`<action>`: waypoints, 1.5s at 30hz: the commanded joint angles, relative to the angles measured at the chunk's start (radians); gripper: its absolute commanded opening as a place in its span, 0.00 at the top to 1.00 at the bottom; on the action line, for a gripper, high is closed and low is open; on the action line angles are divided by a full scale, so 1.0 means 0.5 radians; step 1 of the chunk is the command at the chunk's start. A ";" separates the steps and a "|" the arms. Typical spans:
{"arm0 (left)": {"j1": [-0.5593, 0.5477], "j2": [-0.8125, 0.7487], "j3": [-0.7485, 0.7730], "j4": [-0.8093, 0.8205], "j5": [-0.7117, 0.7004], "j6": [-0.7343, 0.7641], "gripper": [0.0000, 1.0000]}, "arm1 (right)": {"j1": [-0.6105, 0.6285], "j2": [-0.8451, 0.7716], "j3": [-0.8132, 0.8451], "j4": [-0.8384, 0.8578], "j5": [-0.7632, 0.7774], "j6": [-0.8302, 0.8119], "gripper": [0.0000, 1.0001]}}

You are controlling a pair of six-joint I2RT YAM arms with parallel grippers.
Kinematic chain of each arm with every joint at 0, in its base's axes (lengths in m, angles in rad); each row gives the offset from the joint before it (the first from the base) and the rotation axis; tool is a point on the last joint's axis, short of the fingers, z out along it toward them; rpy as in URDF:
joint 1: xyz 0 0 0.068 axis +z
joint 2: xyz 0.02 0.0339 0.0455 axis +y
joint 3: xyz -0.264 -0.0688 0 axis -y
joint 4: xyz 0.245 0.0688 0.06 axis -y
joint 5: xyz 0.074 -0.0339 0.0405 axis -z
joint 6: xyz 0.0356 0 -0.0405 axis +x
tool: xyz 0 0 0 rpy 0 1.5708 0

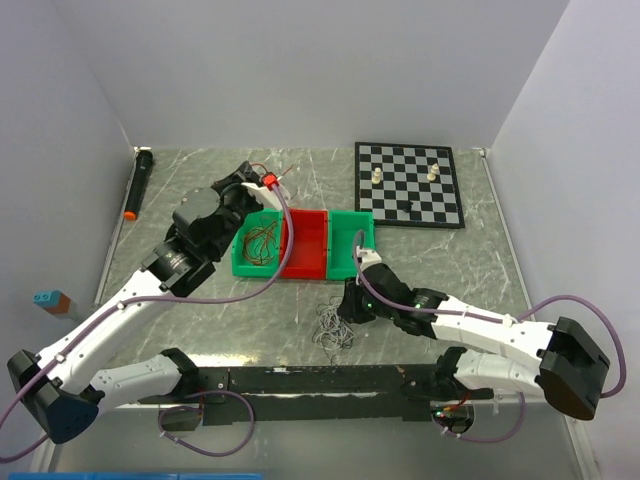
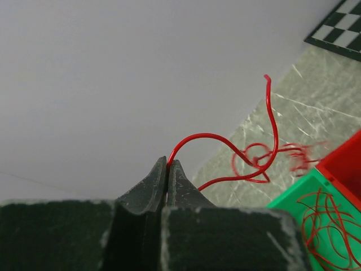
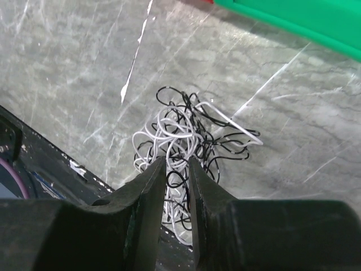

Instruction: Untangle the cables

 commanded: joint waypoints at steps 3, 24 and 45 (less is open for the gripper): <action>0.020 -0.014 -0.050 0.116 0.059 -0.147 0.99 | -0.043 0.026 -0.004 0.112 -0.029 0.029 0.71; 0.274 0.026 -0.268 0.184 0.191 -0.169 0.99 | -0.065 0.078 -0.025 0.162 -0.080 0.066 0.74; 0.271 0.118 0.076 0.264 0.249 -0.086 0.99 | -0.068 0.097 -0.047 0.192 -0.102 0.075 0.75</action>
